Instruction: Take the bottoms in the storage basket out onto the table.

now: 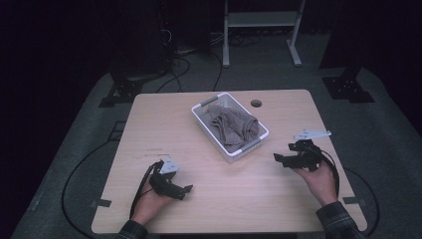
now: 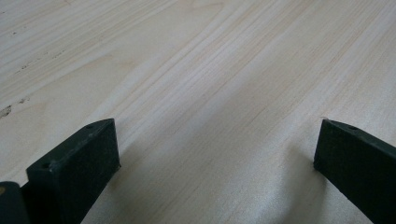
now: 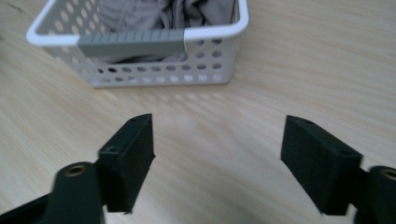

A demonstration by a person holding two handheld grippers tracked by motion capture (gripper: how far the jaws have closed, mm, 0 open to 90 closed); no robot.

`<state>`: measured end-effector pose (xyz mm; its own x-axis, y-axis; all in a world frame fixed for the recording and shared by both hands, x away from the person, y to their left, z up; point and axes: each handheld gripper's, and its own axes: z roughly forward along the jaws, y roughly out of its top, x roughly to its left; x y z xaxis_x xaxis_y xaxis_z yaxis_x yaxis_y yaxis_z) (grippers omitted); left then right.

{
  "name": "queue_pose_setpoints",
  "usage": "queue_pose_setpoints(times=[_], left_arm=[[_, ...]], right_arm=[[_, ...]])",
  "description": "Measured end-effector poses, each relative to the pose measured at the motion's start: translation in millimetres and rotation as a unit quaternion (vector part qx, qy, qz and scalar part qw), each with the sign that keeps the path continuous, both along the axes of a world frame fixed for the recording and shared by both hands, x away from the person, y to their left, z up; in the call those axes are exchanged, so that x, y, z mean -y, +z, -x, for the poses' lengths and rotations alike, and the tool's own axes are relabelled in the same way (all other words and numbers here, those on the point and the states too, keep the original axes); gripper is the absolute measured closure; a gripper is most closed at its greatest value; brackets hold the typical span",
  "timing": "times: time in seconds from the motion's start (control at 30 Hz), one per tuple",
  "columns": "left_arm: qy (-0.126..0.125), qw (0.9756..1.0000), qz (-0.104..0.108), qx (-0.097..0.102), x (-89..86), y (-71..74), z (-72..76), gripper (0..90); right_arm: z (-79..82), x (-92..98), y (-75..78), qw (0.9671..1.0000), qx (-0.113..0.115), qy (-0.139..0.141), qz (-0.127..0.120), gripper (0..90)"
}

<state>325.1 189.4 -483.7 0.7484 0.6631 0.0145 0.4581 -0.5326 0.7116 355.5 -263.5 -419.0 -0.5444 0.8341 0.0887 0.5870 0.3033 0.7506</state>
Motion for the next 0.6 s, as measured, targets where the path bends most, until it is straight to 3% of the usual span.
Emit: queue_pose_setpoints(times=[0.1,0.3,0.6], left_arm=[[0.0,1.0,0.0,0.0,0.0,0.0,0.0,0.0],[0.001,1.0,0.001,0.0,0.2,-0.2,0.1,0.0],[0.001,1.0,0.0,0.001,0.0,-0.1,0.1,0.0]], right_arm=[[-11.7,-3.0,9.0,0.9999,0.008,0.008,-0.004,34.6],[-24.9,-8.8,14.6,0.9998,0.008,0.017,-0.004,40.7],[-49.0,-17.8,20.9,0.9999,0.005,0.009,-0.013,51.1]])
